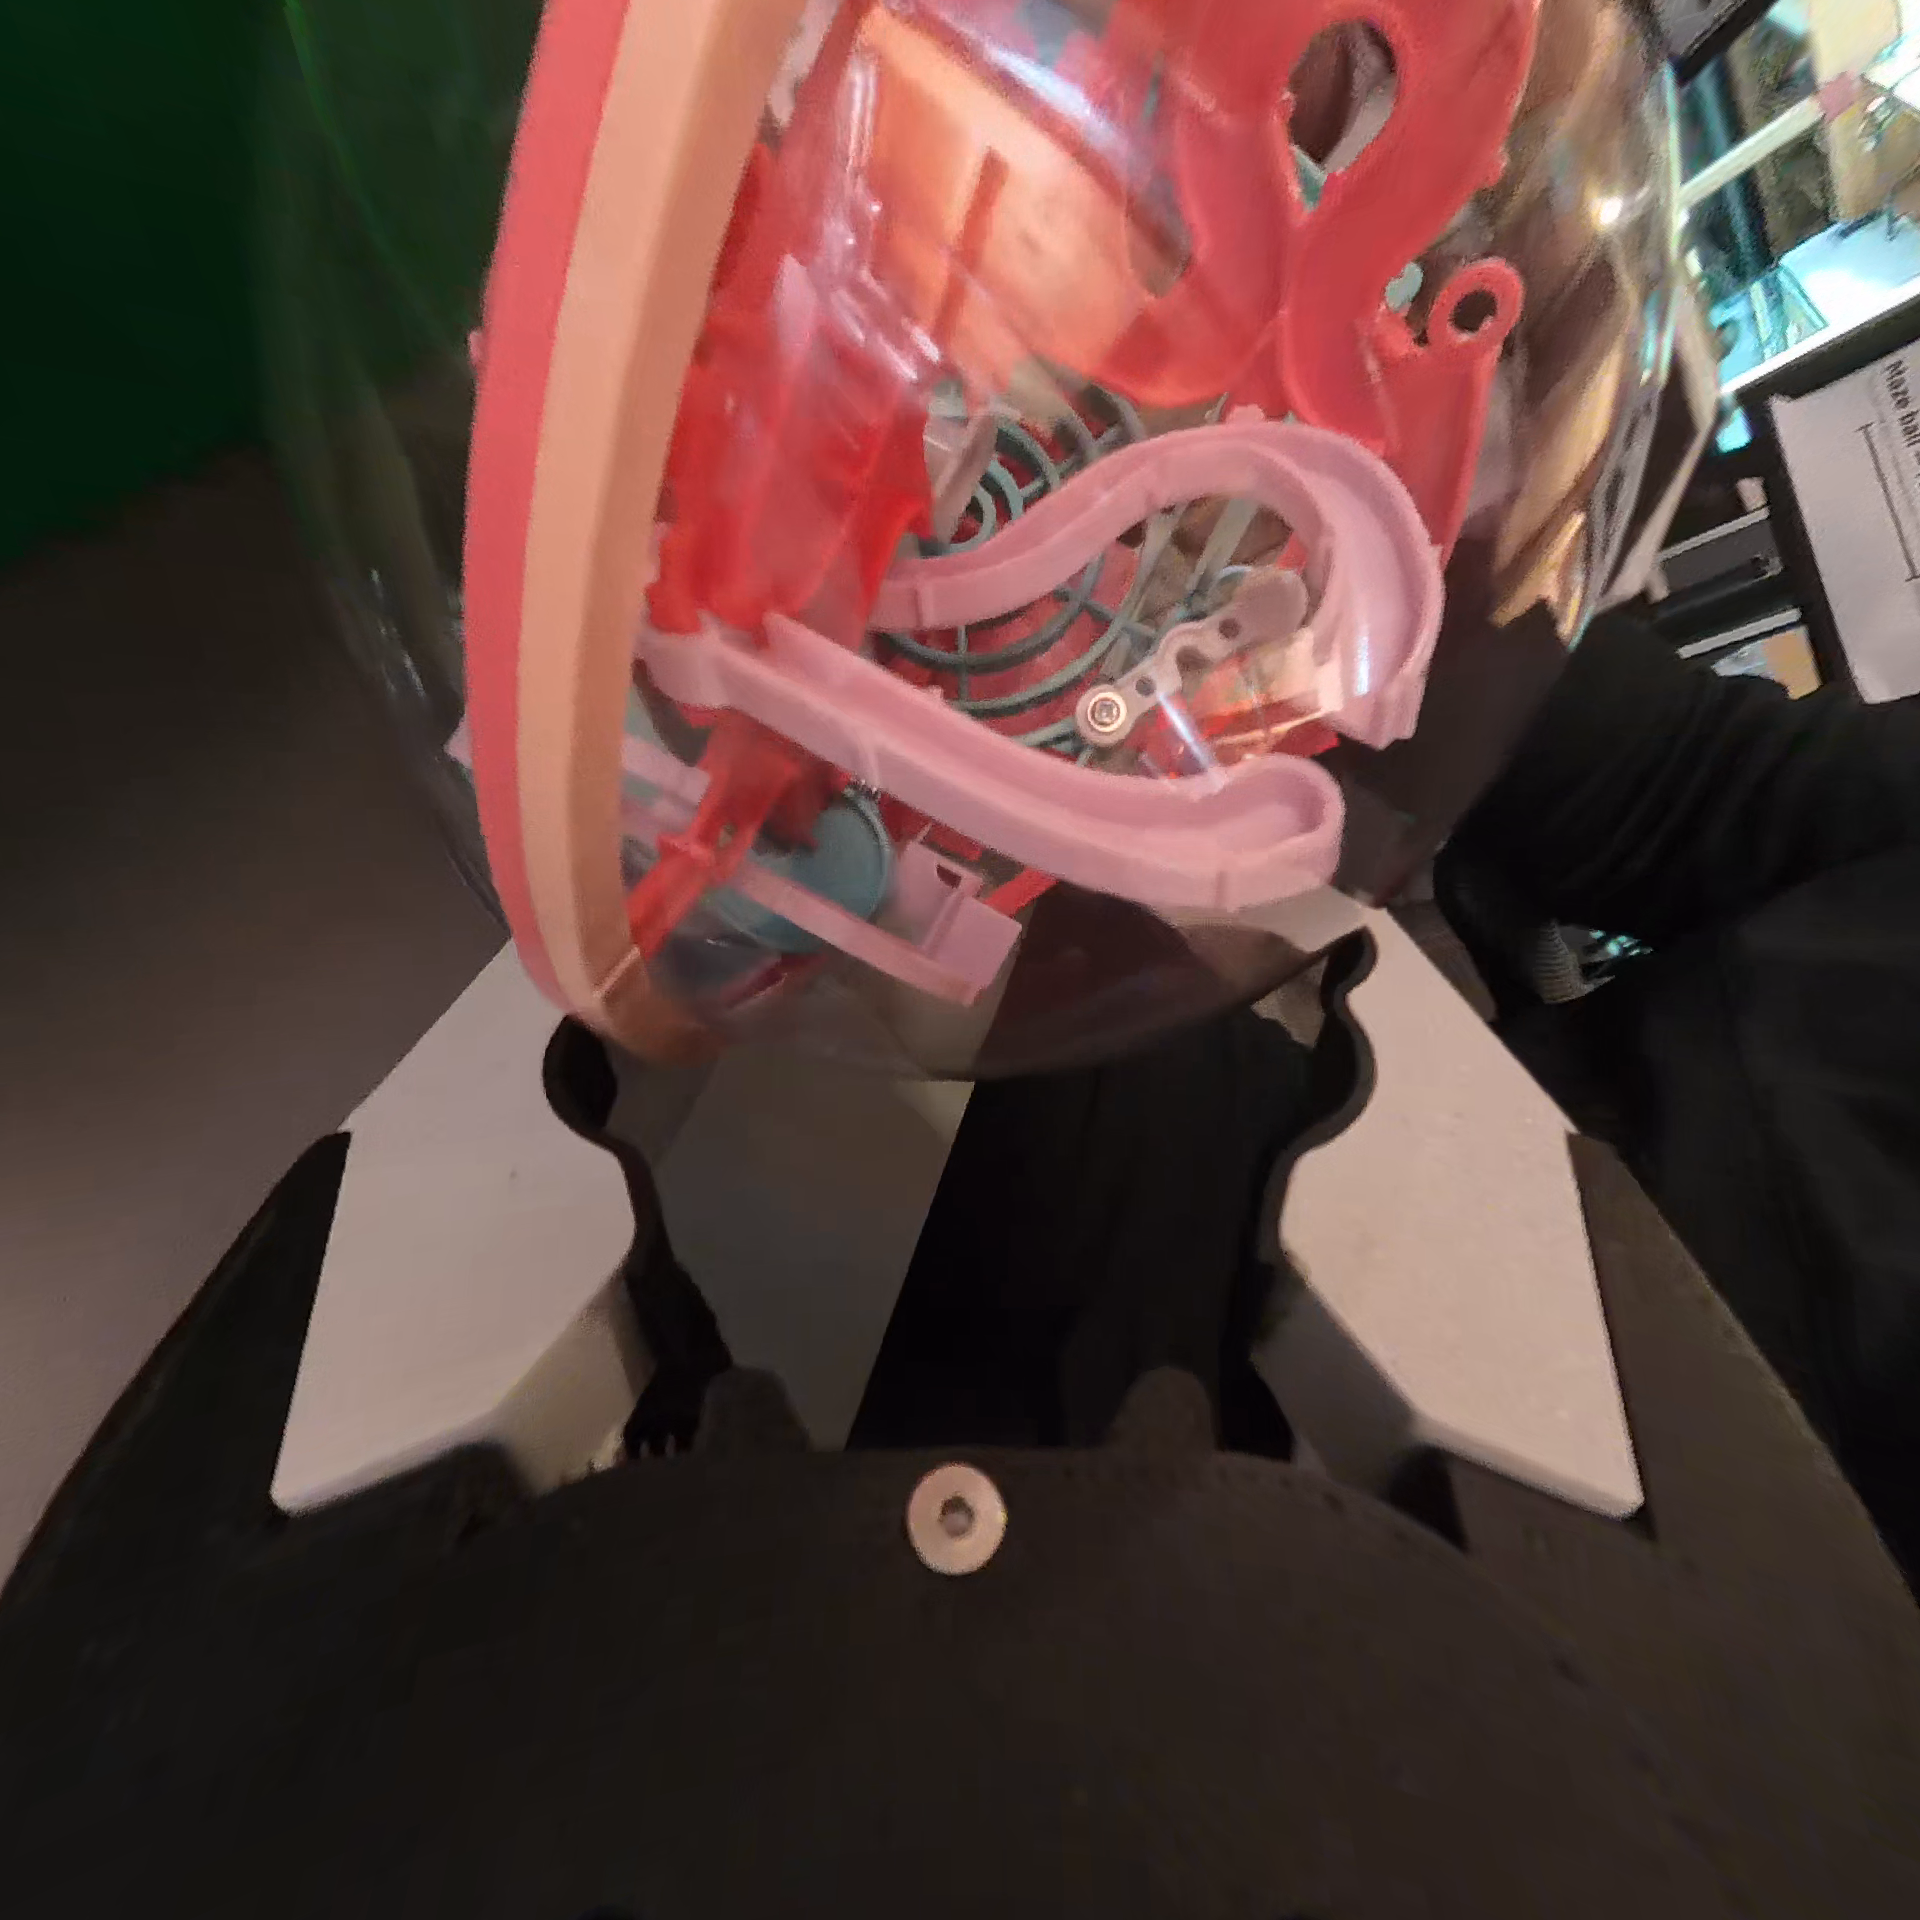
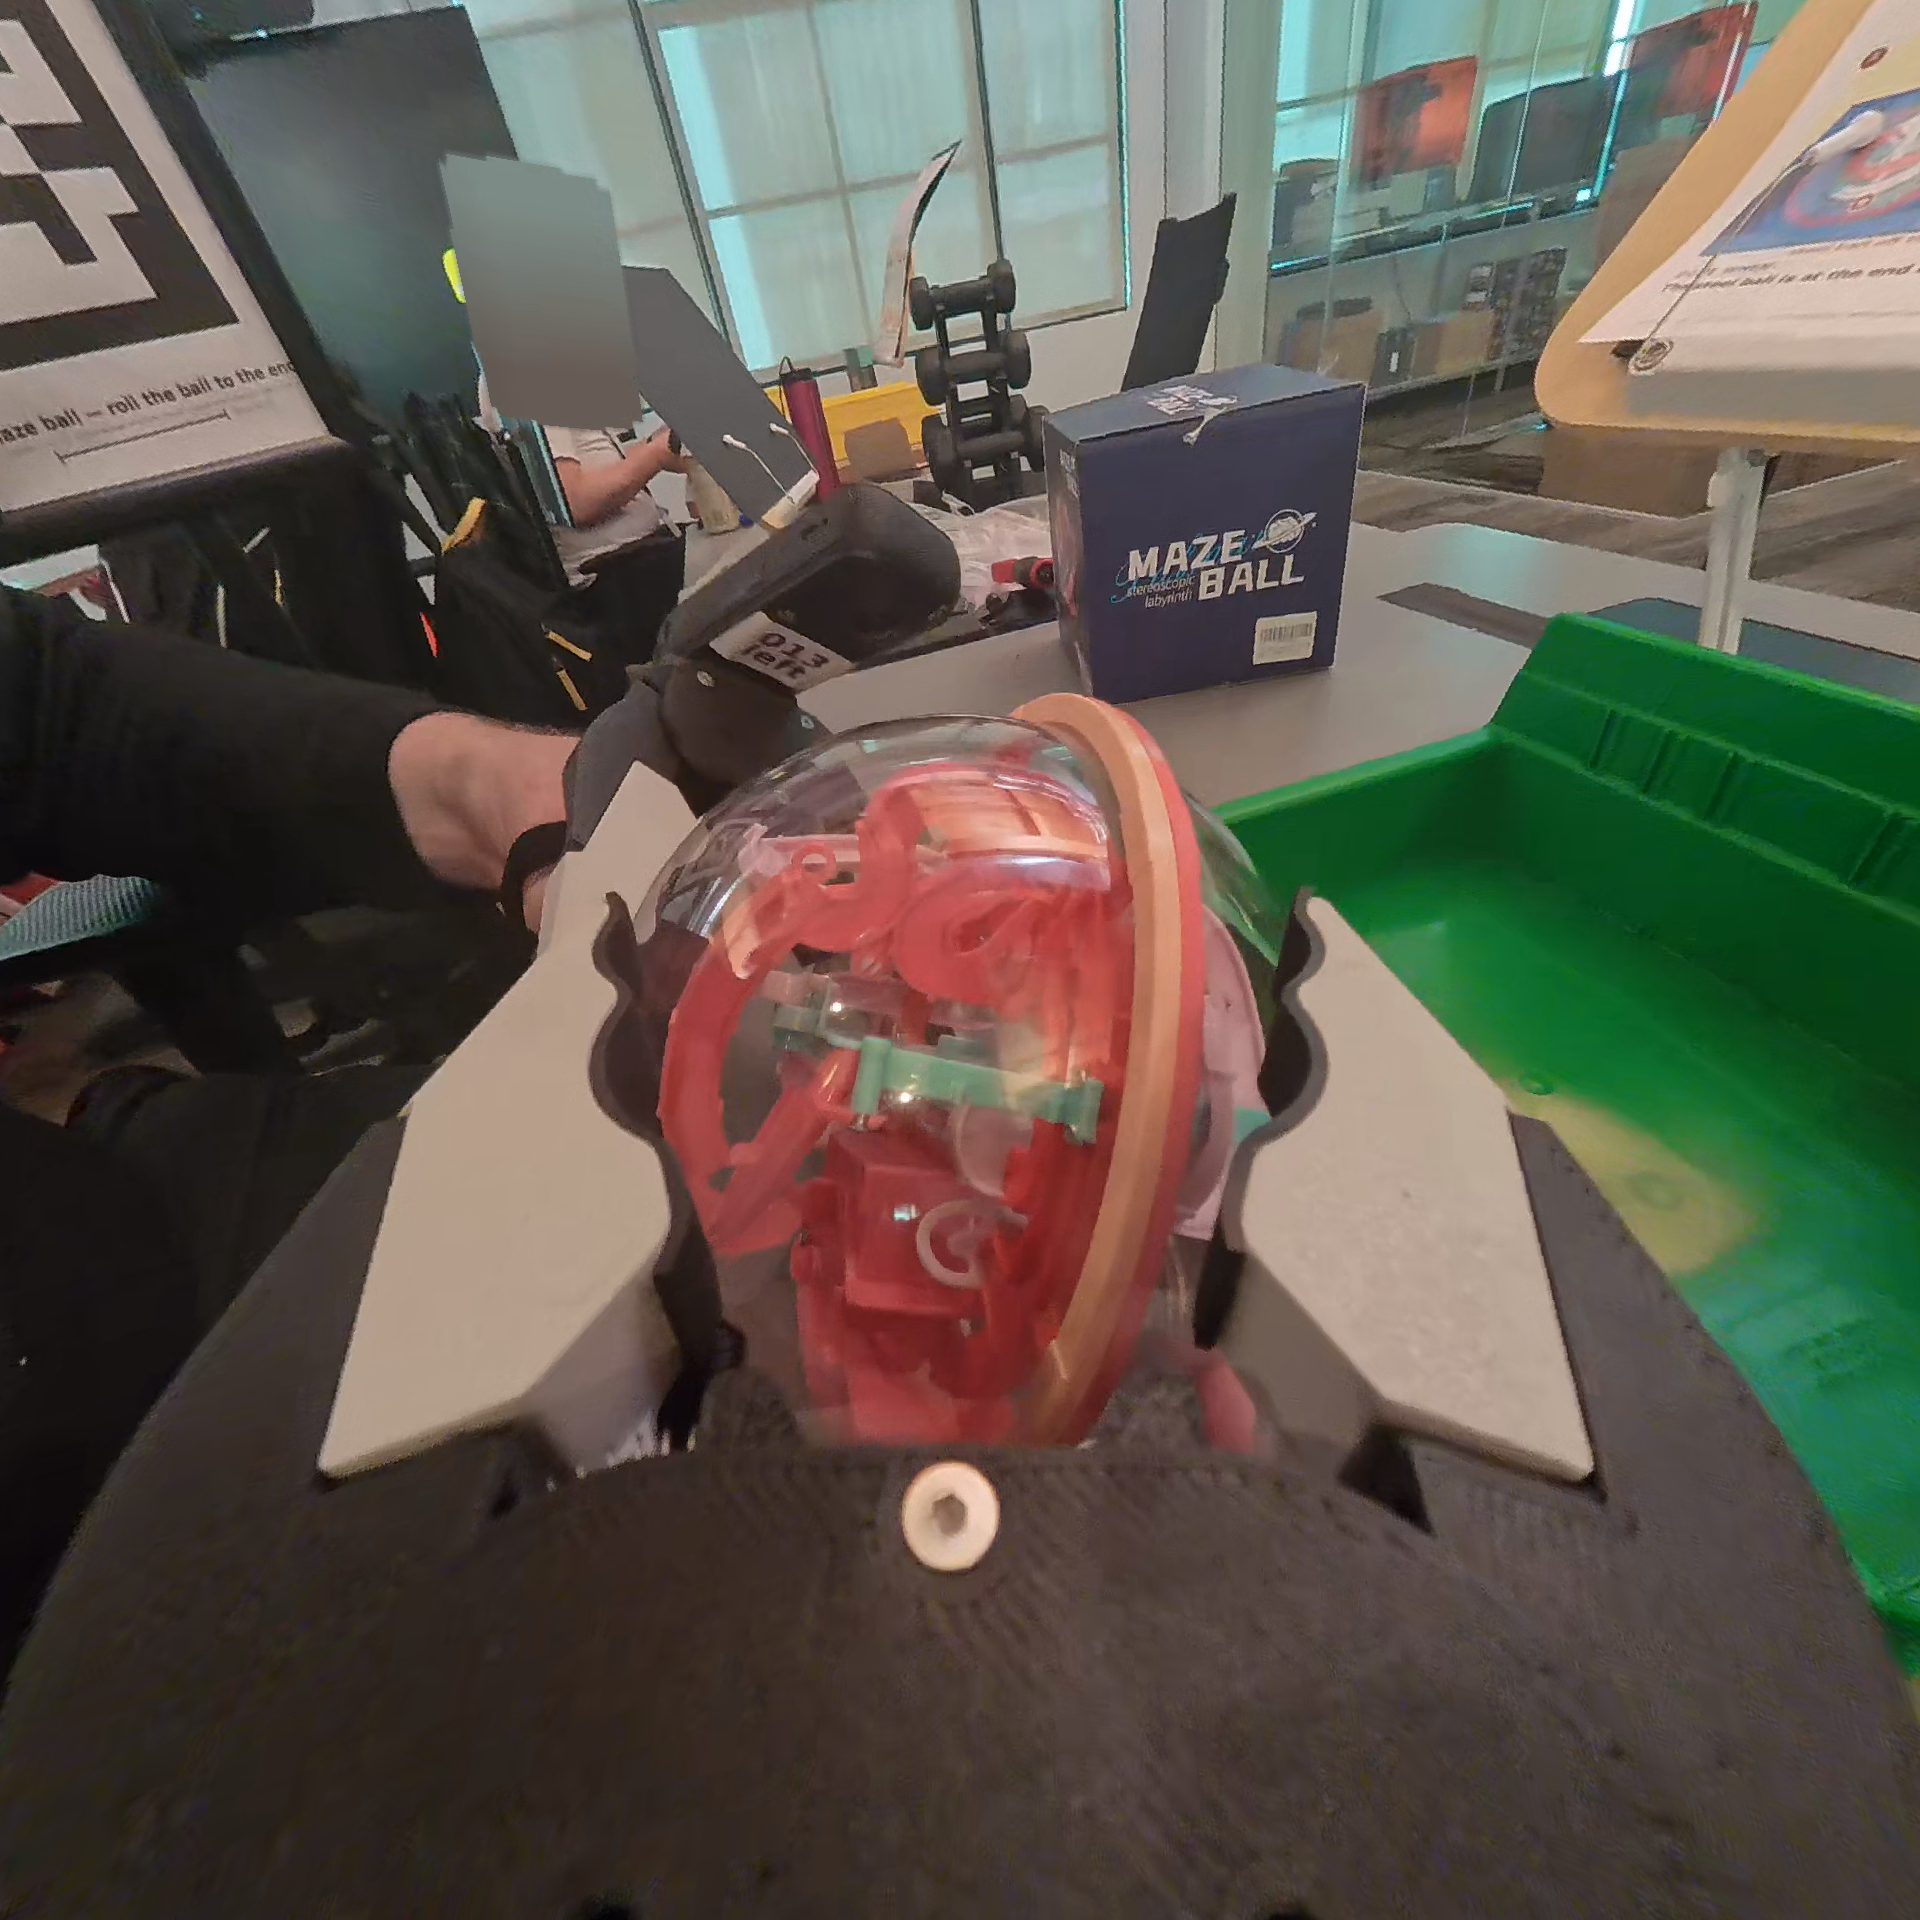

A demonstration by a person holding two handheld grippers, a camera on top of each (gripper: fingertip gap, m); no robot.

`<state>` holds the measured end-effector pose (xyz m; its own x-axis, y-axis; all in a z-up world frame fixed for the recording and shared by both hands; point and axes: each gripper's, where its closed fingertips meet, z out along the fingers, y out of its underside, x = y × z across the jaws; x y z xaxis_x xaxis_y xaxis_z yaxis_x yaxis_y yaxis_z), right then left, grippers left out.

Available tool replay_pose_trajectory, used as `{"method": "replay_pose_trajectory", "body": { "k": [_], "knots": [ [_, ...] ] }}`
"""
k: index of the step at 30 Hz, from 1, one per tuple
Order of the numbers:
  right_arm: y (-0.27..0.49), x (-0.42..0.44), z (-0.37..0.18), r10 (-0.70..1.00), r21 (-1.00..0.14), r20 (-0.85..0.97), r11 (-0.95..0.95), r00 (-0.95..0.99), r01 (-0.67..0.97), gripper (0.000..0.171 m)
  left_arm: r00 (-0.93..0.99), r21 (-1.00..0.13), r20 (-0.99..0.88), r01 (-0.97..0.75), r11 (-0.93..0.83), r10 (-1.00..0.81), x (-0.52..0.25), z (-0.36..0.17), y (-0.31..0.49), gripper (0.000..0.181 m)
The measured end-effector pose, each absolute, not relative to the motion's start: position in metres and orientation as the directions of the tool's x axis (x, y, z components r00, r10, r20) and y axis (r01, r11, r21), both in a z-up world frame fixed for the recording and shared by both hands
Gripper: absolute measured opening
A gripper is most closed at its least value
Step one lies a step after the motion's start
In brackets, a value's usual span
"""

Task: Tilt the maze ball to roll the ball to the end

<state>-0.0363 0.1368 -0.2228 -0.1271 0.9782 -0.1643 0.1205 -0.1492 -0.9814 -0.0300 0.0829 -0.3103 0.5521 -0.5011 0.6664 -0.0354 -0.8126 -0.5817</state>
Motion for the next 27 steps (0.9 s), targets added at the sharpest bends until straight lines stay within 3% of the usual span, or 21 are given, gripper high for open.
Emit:
{"method": "replay_pose_trajectory", "body": {
  "k": [11,14,19,22,27],
  "knots": [
    [0.145,-0.010,-0.231,0.964,-0.965,-0.234,-0.214,-0.129,0.154,0.120,0.624,-0.754,0.459,-0.103,-0.648,-0.633,-0.064,-0.277,0.100,0.132],
    [0.155,0.004,-0.231,0.977,-0.970,-0.200,-0.188,-0.071,0.154,0.114,0.610,-0.752,0.443,-0.145,-0.643,-0.657,-0.054,-0.279,0.107,0.131],
    [0.155,0.015,-0.273,0.937,-0.891,-0.344,-0.309,-0.052,0.333,0.134,0.580,-0.729,0.484,-0.148,-0.669,-0.655,-0.045,-0.286,0.110,0.135],
    [0.136,0.007,-0.282,0.881,-0.845,-0.451,-0.370,-0.141,0.386,0.125,0.571,-0.715,0.506,-0.141,-0.684,-0.647,-0.045,-0.287,0.109,0.134],
    [0.130,0.002,-0.282,0.854,-0.816,-0.502,-0.414,-0.139,0.404,0.125,0.561,-0.700,0.540,-0.114,-0.705,-0.627,-0.047,-0.287,0.106,0.134]
  ]
}}
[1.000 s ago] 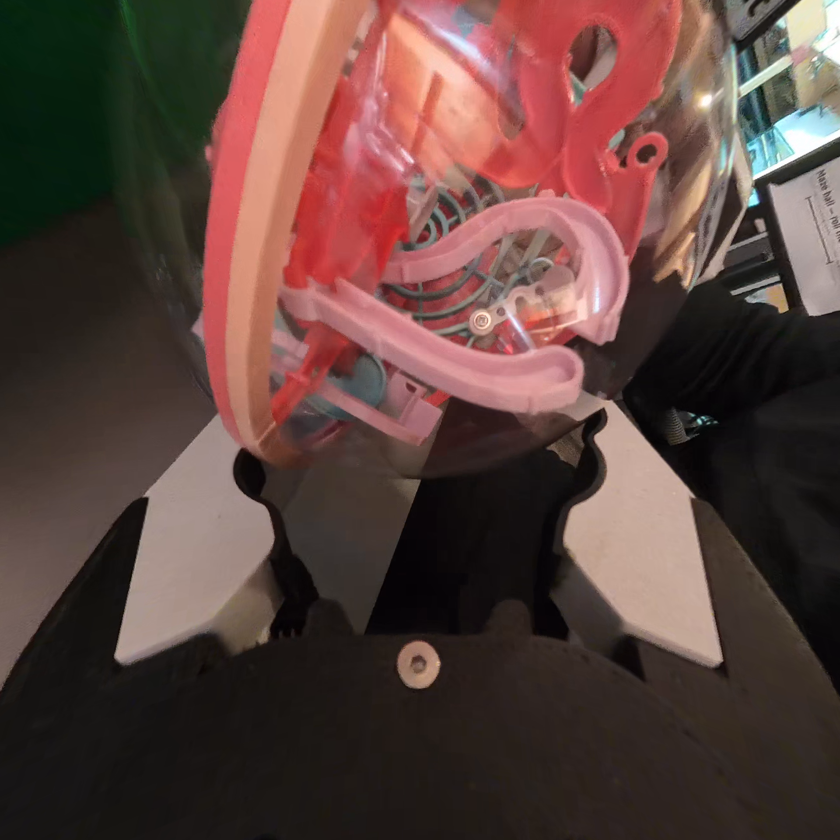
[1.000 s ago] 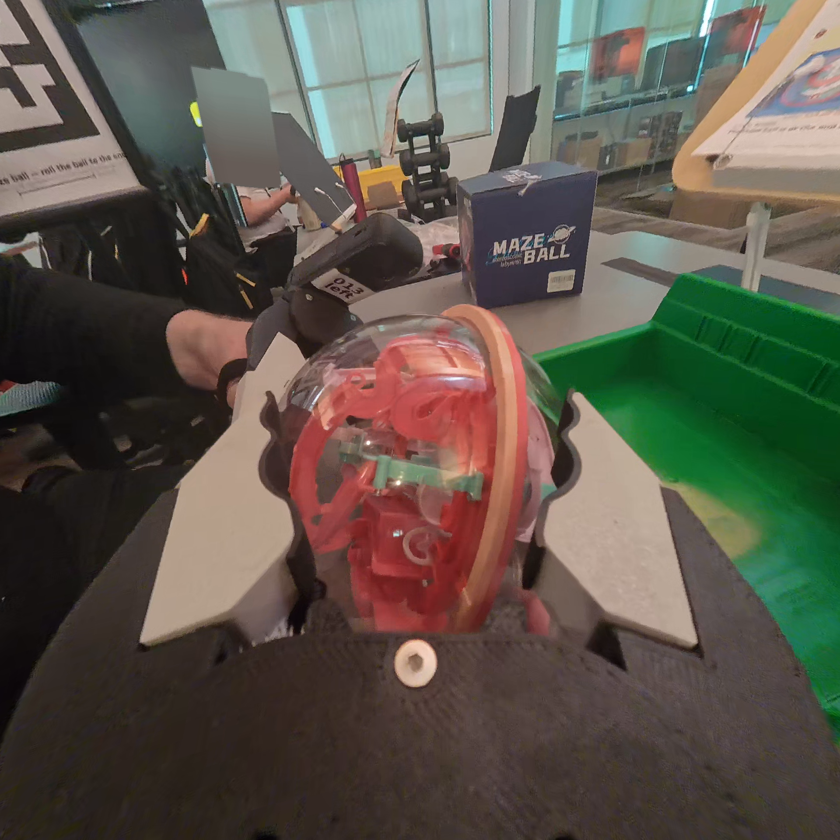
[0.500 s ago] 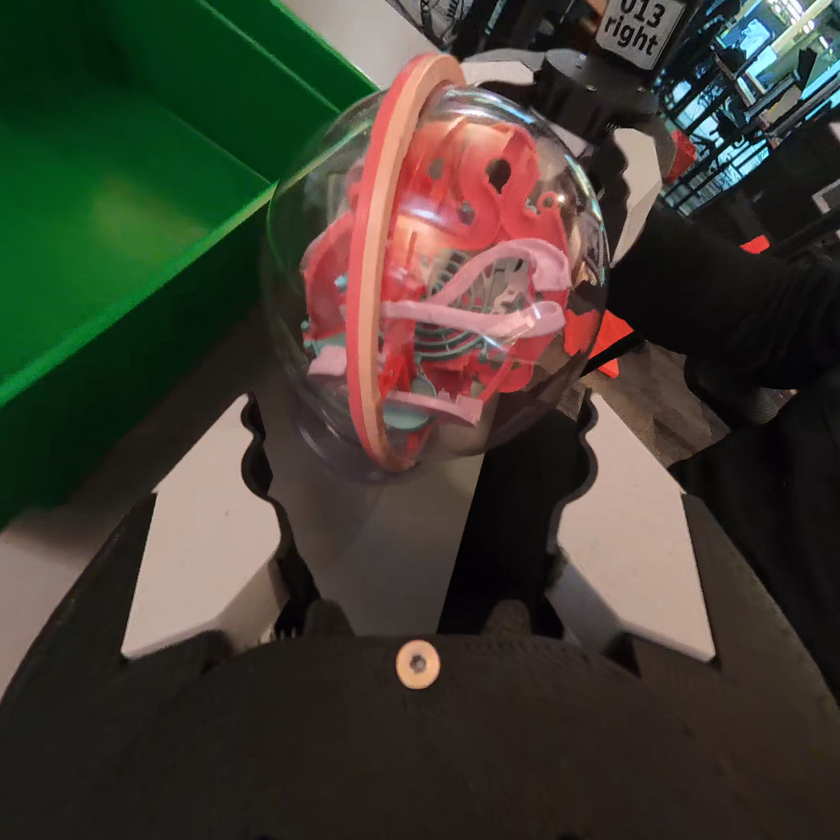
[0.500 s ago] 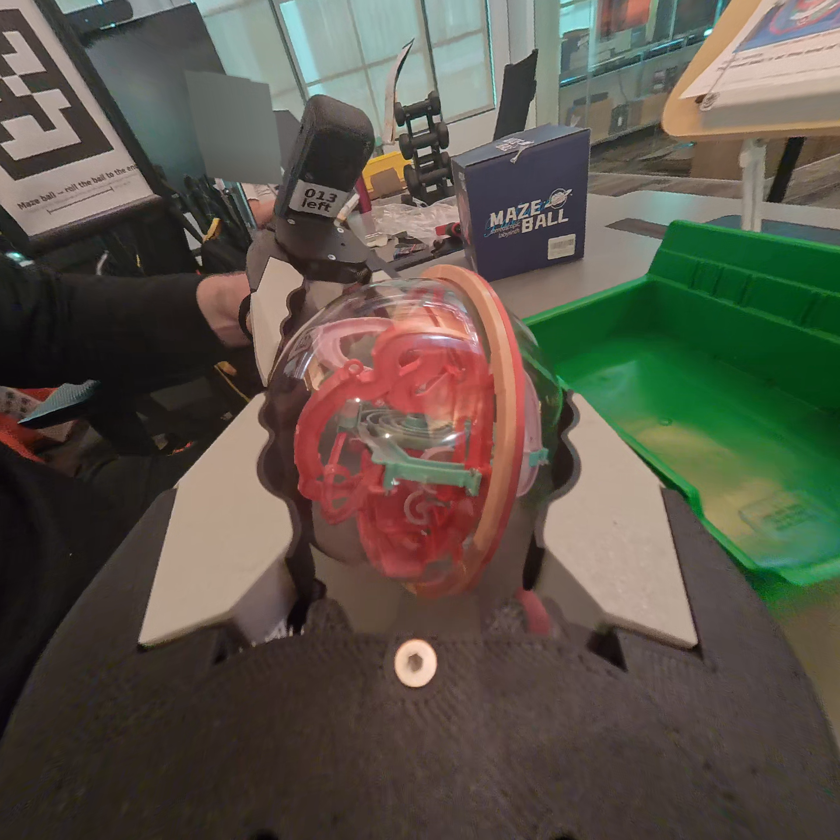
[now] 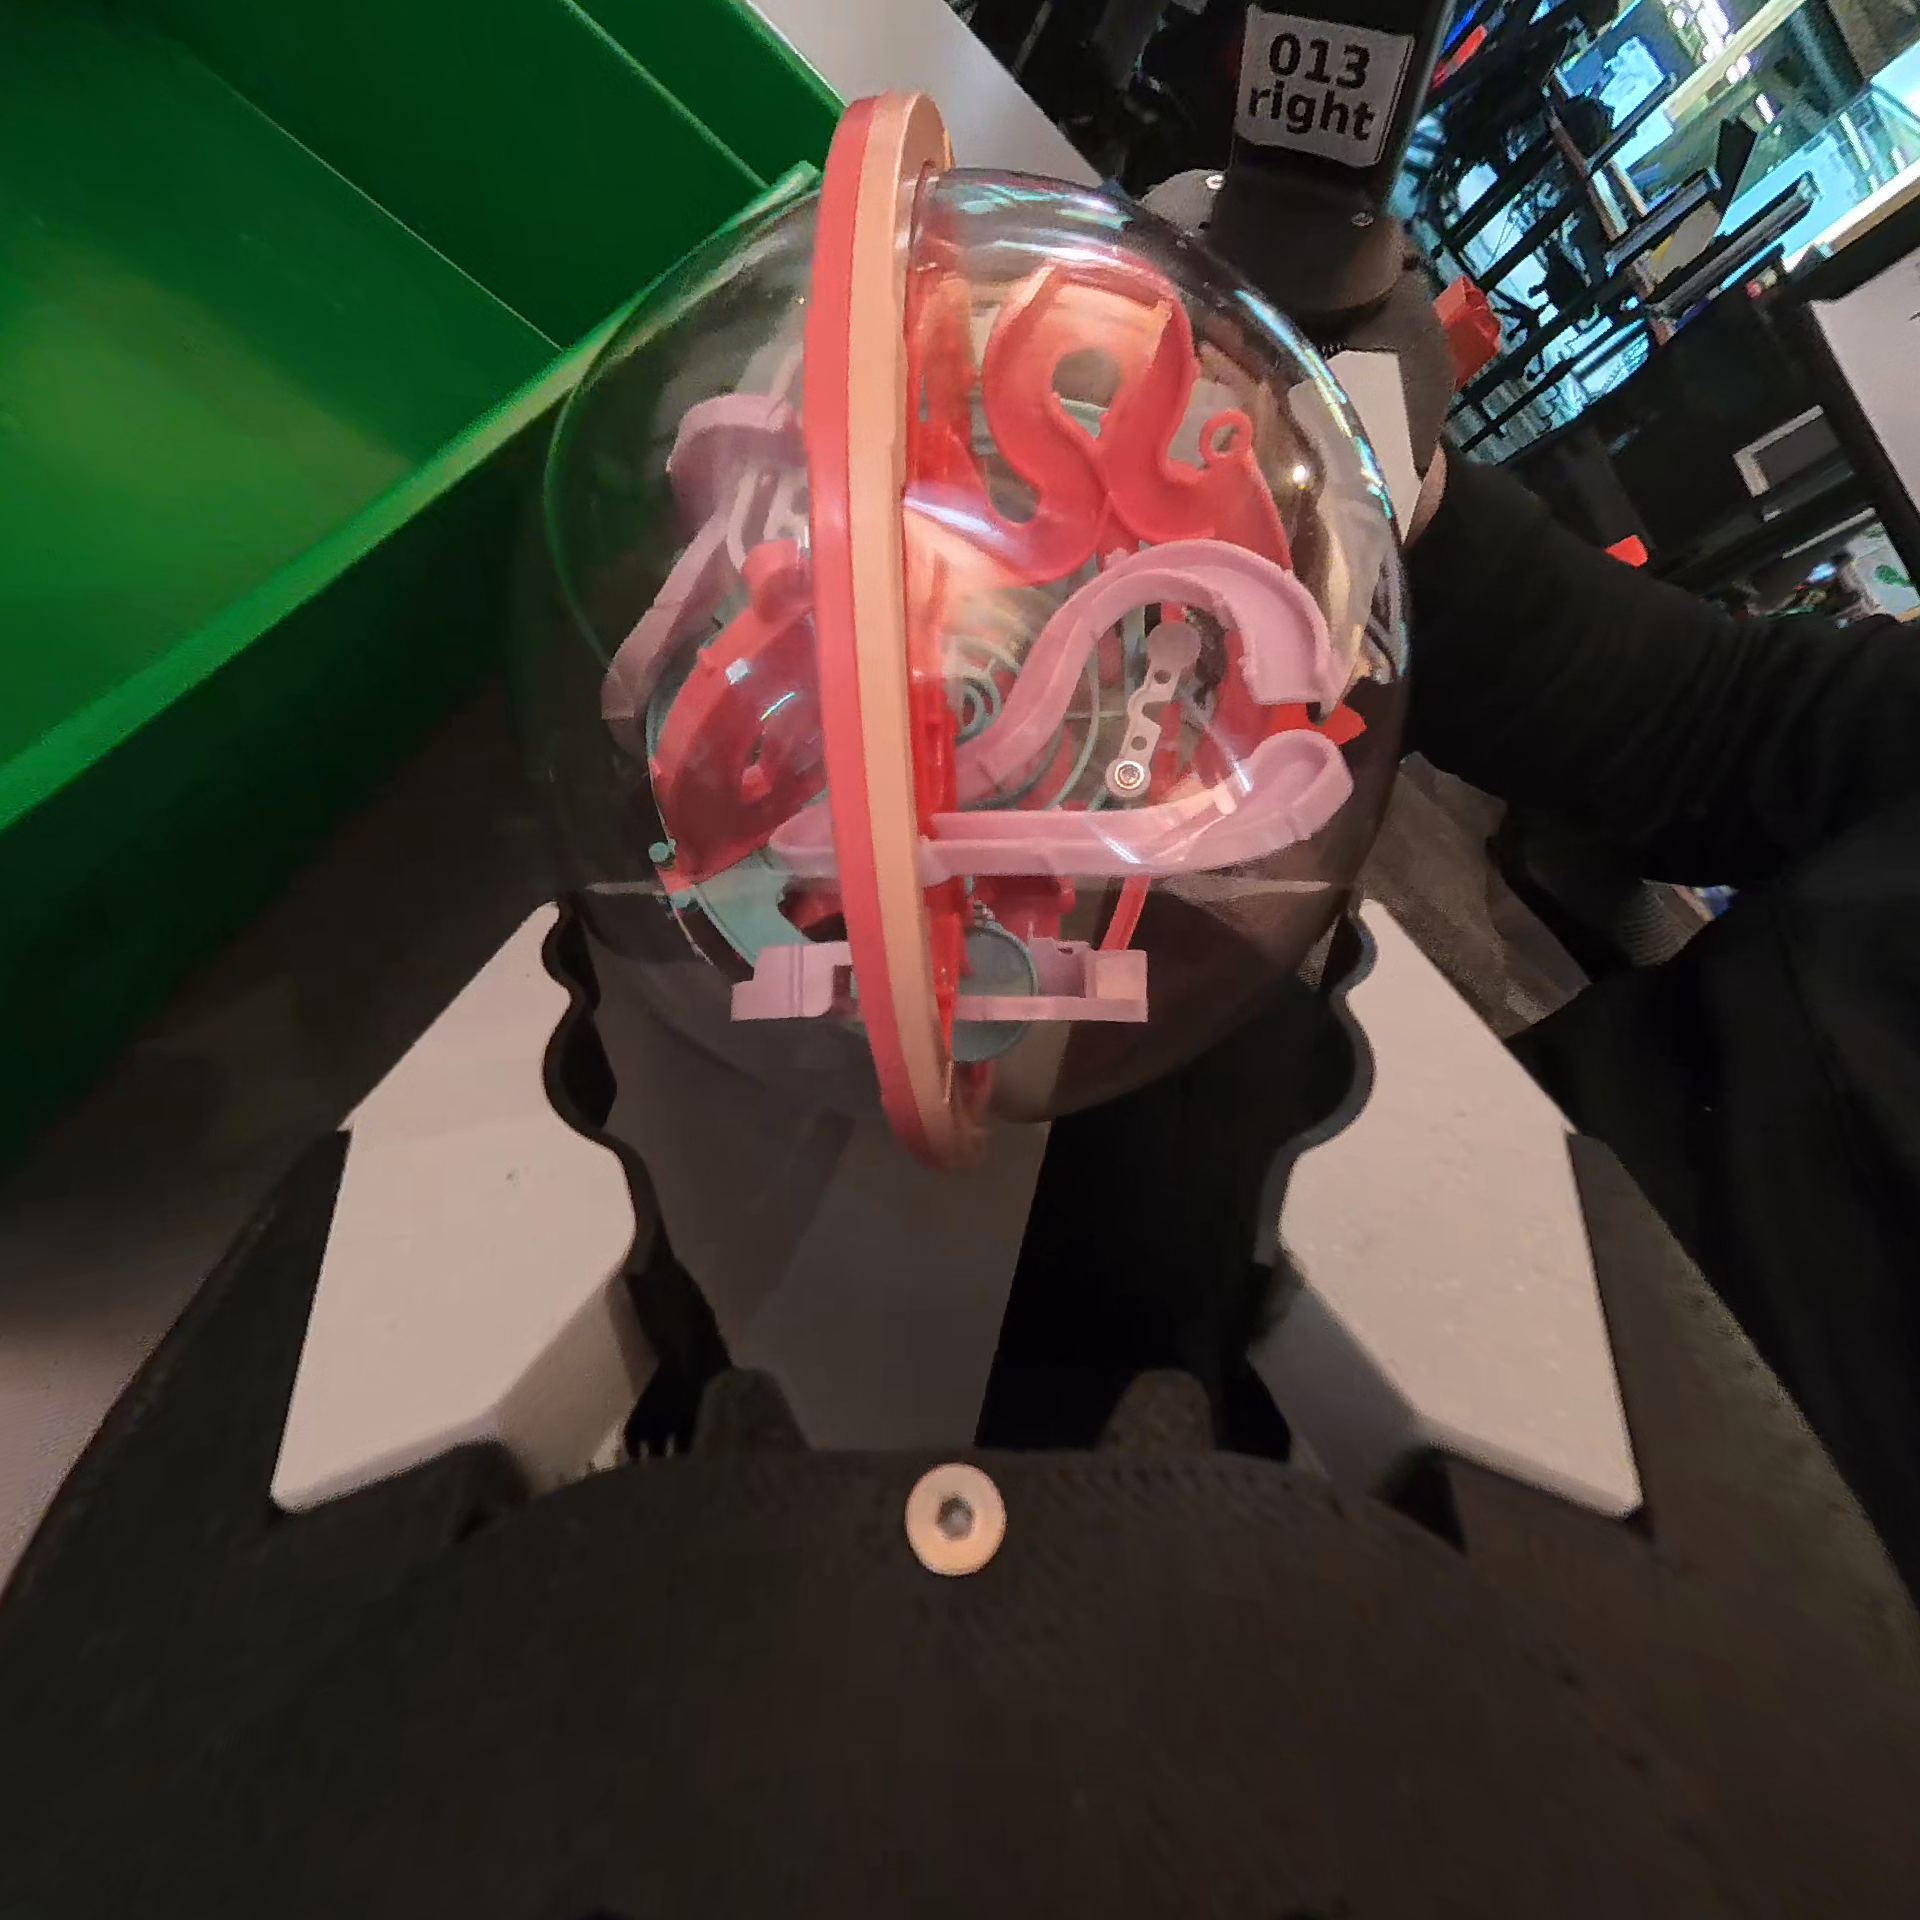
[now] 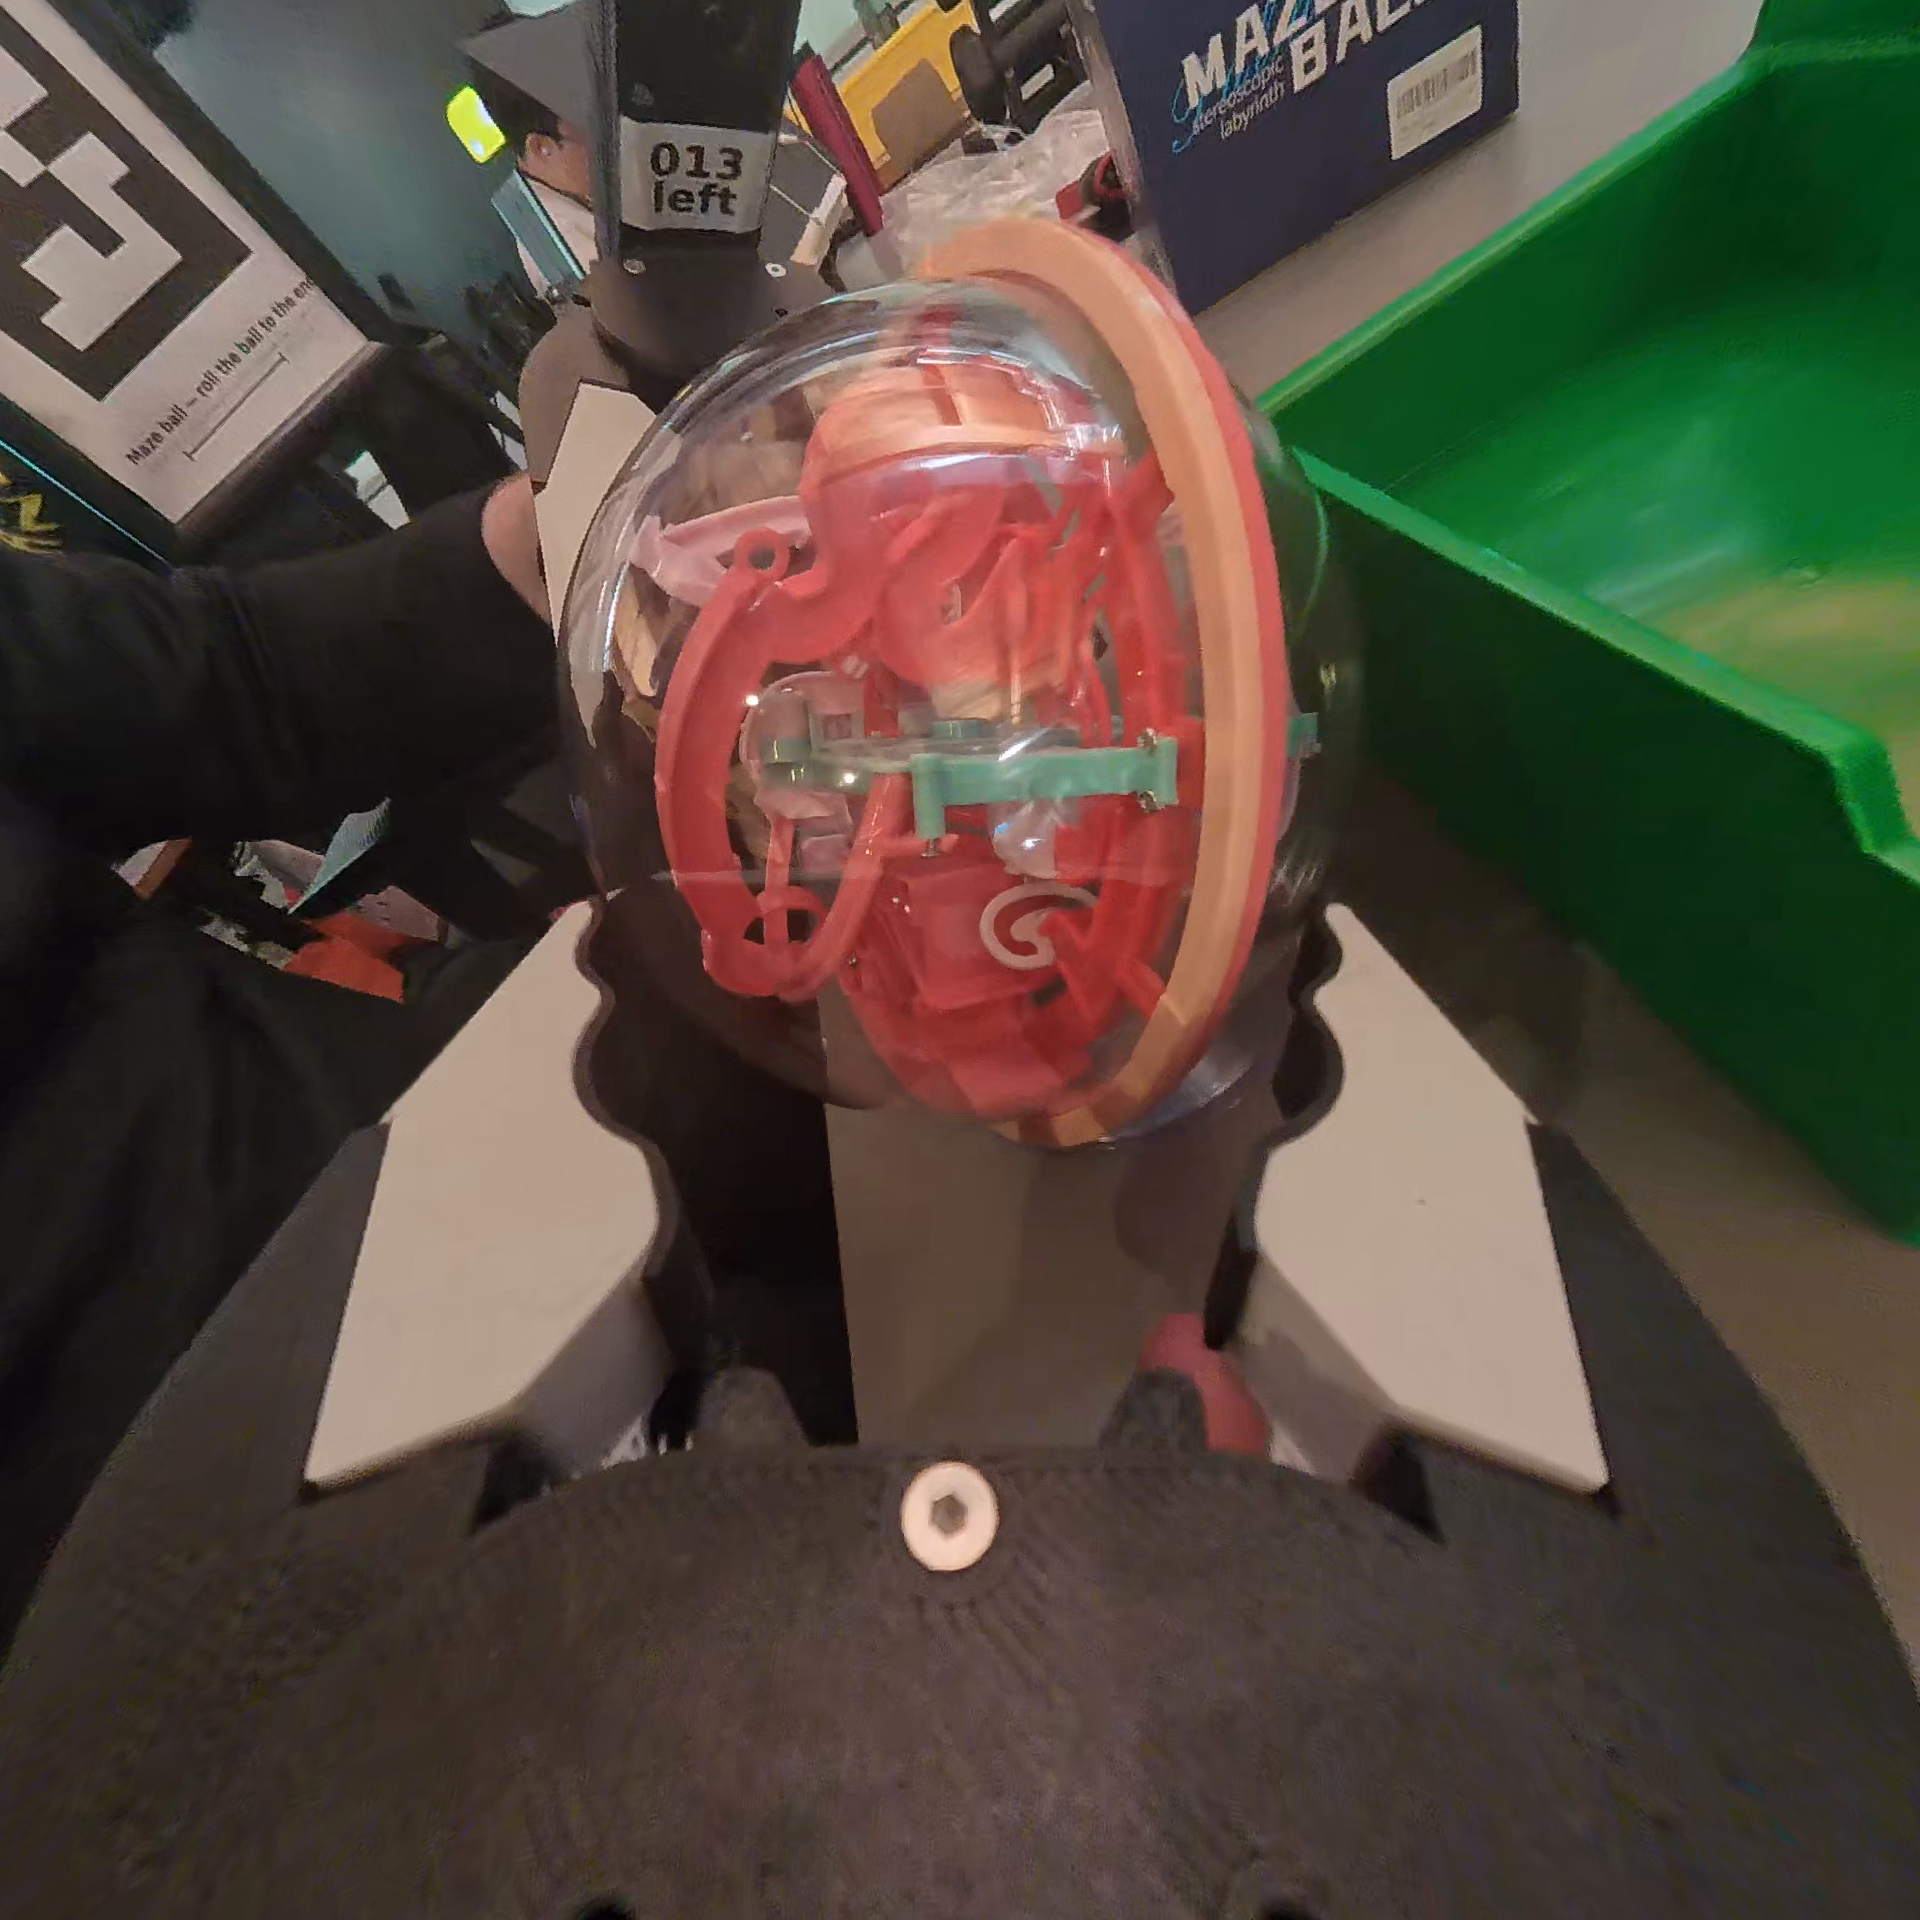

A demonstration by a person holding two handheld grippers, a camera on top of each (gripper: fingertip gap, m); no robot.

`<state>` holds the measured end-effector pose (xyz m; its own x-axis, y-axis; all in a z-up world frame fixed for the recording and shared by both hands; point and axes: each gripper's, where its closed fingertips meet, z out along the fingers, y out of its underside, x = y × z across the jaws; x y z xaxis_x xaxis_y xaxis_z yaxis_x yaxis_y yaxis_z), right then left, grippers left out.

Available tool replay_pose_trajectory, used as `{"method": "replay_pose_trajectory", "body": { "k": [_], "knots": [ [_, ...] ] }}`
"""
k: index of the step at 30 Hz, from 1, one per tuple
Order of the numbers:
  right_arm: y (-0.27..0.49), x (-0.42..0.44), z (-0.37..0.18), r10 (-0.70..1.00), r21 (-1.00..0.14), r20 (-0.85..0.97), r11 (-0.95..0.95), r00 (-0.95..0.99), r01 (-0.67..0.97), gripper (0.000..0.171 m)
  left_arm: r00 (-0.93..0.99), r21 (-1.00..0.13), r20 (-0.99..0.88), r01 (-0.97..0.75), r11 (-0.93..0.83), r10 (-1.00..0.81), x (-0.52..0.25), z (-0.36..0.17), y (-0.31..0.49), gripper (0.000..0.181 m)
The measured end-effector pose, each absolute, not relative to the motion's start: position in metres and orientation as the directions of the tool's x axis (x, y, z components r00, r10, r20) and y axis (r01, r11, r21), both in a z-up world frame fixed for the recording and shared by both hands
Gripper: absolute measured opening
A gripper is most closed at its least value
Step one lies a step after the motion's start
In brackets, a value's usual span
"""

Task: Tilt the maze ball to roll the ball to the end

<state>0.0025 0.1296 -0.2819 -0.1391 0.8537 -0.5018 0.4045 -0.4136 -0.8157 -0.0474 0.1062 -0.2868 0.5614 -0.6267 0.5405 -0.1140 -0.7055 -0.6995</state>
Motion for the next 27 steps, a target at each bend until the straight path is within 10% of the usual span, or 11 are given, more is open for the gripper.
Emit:
{"method": "replay_pose_trajectory", "body": {
  "k": [11,17,27],
  "knots": [
    [0.110,0.005,-0.244,0.935,-0.892,-0.312,-0.228,-0.168,0.390,0.125,0.624,-0.787,0.376,-0.176,-0.592,-0.685,-0.042,-0.248,0.091,0.136],
    [0.115,0.008,-0.116,0.971,-0.969,0.213,0.224,-0.111,0.101,0.134,0.671,-0.901,-0.045,-0.347,-0.259,-0.740,-0.032,-0.151,0.102,0.138],
    [0.064,0.037,0.046,0.772,-0.764,0.635,0.622,-0.025,-0.169,0.137,0.640,-0.923,-0.335,-0.370,0.106,-0.691,0.013,-0.034,0.103,0.139]
  ]
}}
